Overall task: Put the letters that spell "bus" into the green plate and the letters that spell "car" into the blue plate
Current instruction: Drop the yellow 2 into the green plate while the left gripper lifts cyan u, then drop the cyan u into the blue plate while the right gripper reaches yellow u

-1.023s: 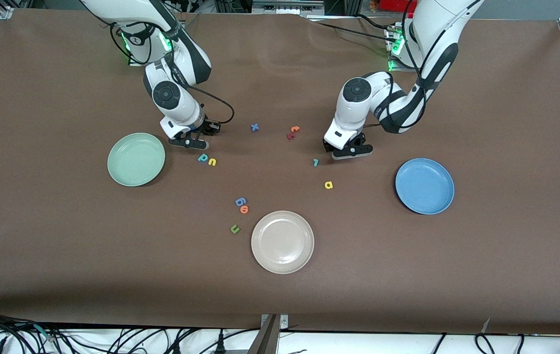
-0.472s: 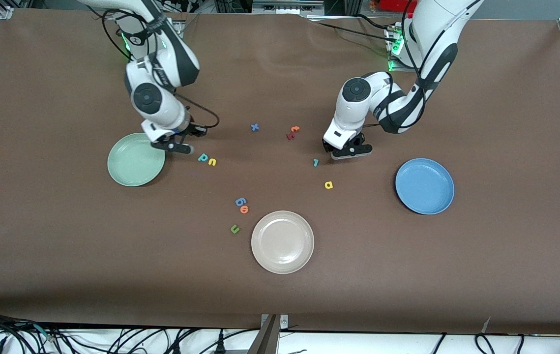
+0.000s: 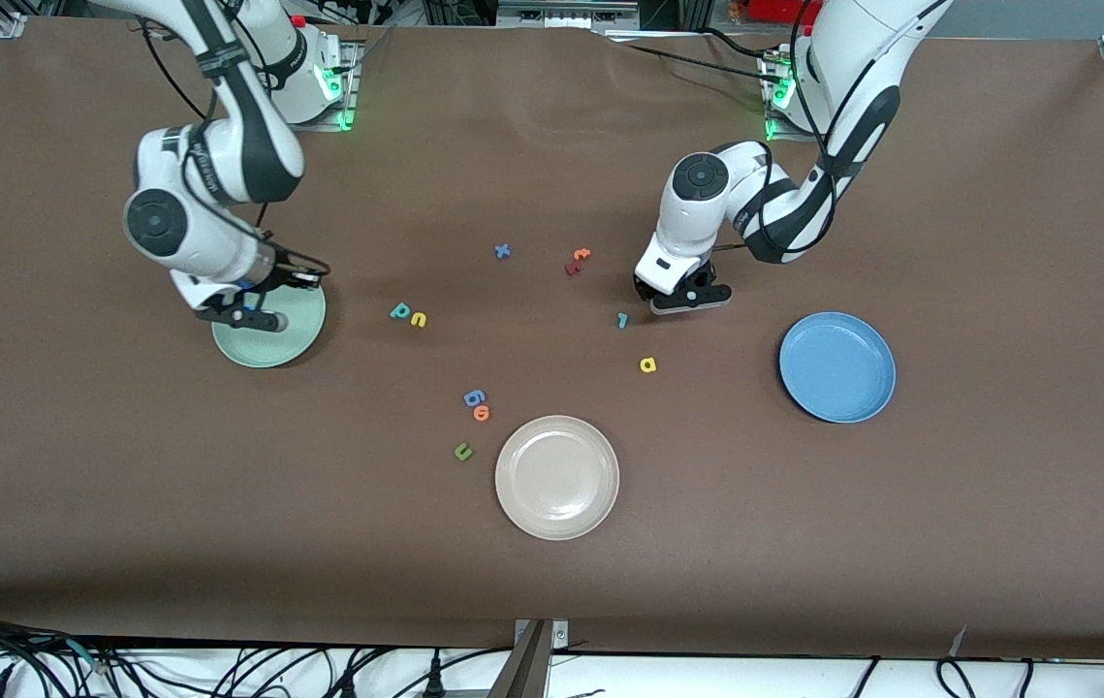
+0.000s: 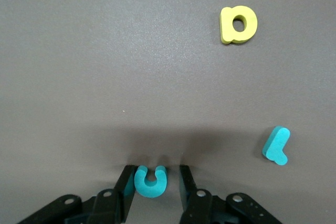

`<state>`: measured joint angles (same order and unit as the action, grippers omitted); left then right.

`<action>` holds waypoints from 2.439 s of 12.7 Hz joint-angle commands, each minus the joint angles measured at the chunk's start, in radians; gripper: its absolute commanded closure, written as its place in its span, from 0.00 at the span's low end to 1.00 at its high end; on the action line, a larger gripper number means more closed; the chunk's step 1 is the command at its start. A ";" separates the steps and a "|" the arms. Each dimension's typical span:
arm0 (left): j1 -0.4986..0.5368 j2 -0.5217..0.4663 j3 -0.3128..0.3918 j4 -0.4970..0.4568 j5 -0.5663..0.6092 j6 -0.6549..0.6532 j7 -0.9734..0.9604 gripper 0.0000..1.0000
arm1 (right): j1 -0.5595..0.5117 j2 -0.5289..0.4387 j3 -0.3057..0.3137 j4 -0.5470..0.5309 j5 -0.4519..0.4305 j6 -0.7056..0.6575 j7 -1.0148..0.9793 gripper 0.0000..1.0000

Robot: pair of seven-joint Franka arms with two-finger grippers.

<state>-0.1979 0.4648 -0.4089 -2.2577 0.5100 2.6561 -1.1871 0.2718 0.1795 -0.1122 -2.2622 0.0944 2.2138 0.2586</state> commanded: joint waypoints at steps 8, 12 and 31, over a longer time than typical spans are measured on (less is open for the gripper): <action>-0.006 0.029 0.005 0.007 0.027 -0.039 -0.023 0.73 | -0.026 0.153 -0.118 0.007 -0.047 0.102 -0.213 1.00; -0.005 0.026 0.004 0.009 0.025 -0.051 -0.022 0.76 | -0.029 0.166 -0.119 0.012 -0.048 0.104 -0.229 0.95; 0.388 -0.023 -0.008 0.327 -0.275 -0.570 1.107 0.81 | -0.003 0.162 0.218 0.135 -0.031 0.105 0.330 0.07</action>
<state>0.1482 0.4655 -0.4072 -1.8996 0.2530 2.0586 -0.1556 0.2663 0.3219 0.0688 -2.1249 0.0608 2.2616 0.5651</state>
